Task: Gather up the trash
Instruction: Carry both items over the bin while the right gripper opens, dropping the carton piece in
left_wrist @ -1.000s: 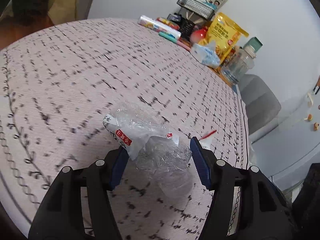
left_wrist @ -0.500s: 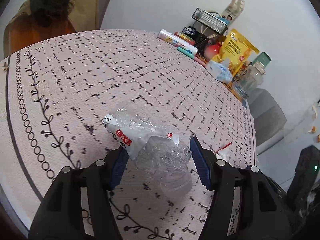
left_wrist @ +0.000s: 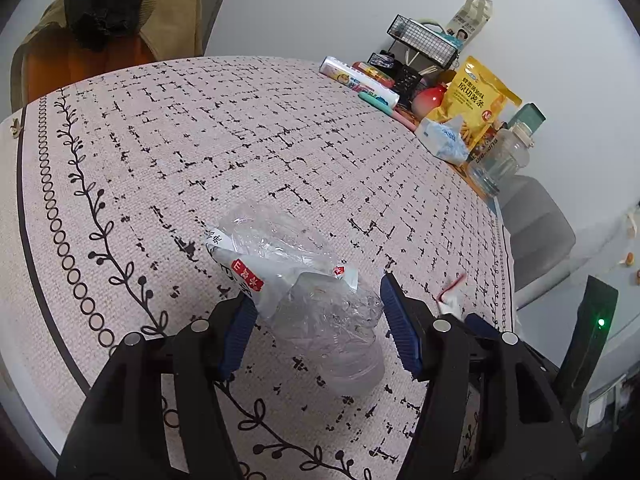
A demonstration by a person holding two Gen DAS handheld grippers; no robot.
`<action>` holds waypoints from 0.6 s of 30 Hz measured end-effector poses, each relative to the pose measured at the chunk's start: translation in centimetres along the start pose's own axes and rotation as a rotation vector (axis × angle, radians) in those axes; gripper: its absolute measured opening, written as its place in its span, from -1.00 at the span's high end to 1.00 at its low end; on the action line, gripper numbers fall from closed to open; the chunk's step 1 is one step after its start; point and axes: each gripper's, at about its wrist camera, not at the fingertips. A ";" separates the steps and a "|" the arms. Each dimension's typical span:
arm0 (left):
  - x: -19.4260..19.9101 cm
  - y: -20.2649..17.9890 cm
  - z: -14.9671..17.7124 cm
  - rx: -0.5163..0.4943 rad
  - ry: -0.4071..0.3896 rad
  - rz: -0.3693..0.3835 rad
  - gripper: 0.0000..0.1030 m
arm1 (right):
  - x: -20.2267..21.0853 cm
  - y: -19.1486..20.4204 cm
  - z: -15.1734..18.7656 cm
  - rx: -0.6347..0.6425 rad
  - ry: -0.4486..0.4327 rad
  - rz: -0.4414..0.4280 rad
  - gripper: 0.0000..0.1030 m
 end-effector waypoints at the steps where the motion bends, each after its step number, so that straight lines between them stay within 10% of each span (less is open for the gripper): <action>1: 0.0 -0.2 0.1 -0.004 0.001 0.003 -0.18 | 0.1 -0.3 0.1 -0.005 0.002 -0.012 0.33; 18: 0.7 -6.9 1.2 -0.093 0.004 0.107 -0.18 | 7.3 -3.9 0.9 -0.097 -0.108 -0.134 0.37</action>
Point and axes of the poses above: each gripper's, at about its wrist camera, not at the fingertips, and x roughly against the way its jaws point, y to its left, z to its underside, and after that the axes turned 14 degrees about -y, right-handed
